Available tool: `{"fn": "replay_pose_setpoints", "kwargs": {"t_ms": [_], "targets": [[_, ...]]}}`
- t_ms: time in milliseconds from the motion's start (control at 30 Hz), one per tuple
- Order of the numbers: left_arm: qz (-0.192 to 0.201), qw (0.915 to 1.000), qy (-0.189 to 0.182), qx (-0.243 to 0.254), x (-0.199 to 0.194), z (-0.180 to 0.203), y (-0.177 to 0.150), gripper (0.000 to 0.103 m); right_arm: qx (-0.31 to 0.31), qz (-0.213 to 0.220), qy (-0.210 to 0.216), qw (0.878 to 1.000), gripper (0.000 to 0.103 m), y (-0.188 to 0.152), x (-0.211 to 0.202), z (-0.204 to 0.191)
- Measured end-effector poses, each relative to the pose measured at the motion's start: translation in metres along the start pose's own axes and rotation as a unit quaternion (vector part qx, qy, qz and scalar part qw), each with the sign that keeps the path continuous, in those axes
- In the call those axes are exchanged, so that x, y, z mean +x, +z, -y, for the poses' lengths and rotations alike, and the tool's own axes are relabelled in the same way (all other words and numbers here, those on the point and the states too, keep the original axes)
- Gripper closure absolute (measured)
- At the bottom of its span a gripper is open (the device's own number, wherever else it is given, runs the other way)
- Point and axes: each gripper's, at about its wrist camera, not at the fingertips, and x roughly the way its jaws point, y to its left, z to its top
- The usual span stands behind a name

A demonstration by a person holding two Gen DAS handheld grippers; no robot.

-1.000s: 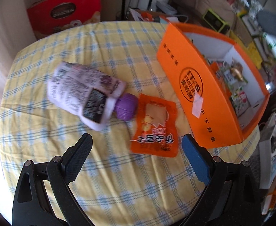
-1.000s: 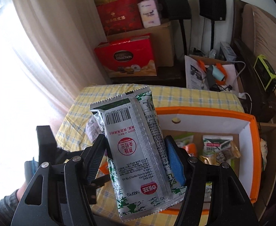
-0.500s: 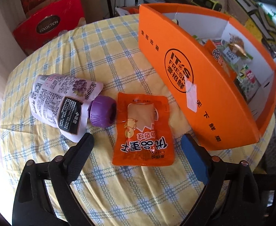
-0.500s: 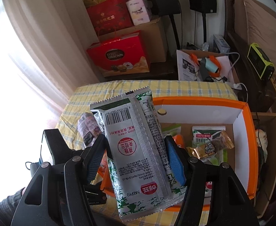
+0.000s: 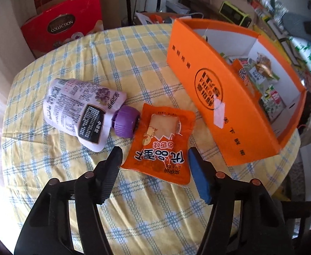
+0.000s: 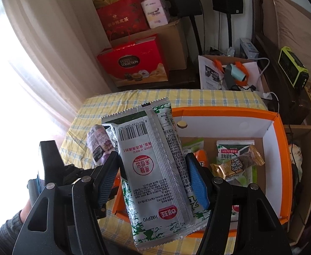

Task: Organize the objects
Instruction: 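Grasp the orange egg-snack packet with the left gripper while the right carries the green-white packet over the box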

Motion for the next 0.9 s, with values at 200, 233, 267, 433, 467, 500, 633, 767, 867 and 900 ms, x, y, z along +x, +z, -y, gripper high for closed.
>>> {"fn": "replay_pose_setpoints", "kwargs": {"t_ms": [200,233,267,433,467,500,633,767,867,900], "targets": [[0.034,0.9993,-0.001,-0.013,-0.032,-0.009,0.010,0.043,0.006,0.007,-0.004,1.000,0.038,0.001,-0.008,0.004],[0.039,0.9991,-0.002,-0.017,-0.037,-0.010,0.013,0.043,0.006,0.008,-0.005,1.000,0.038,0.000,-0.010,0.005],[0.047,0.9986,-0.002,-0.023,-0.043,-0.012,0.015,0.043,0.007,0.010,-0.007,1.000,0.038,0.000,-0.011,0.006],[0.076,0.9960,-0.010,-0.045,-0.065,-0.011,0.033,0.043,0.017,0.017,-0.012,1.000,0.038,0.000,-0.019,0.012],[0.080,0.9957,-0.010,-0.046,-0.064,-0.010,0.039,0.043,0.019,0.019,-0.016,1.000,0.038,-0.001,-0.020,0.014],[0.085,0.9953,-0.009,-0.045,-0.068,-0.008,0.042,0.043,0.021,0.020,-0.018,0.999,0.038,-0.001,-0.021,0.015],[0.100,0.9937,-0.009,-0.049,-0.075,0.004,0.051,0.043,0.029,0.023,-0.029,0.999,0.038,-0.002,-0.026,0.021],[0.108,0.9929,-0.010,-0.049,-0.076,0.021,0.059,0.042,0.040,0.030,-0.039,0.998,0.038,-0.002,-0.032,0.031],[0.110,0.9926,-0.013,-0.050,-0.073,0.033,0.066,0.042,0.050,0.036,-0.044,0.997,0.038,-0.002,-0.038,0.041],[0.111,0.9925,-0.014,-0.049,-0.072,0.037,0.068,0.042,0.054,0.038,-0.047,0.997,0.038,-0.001,-0.040,0.045]]}}
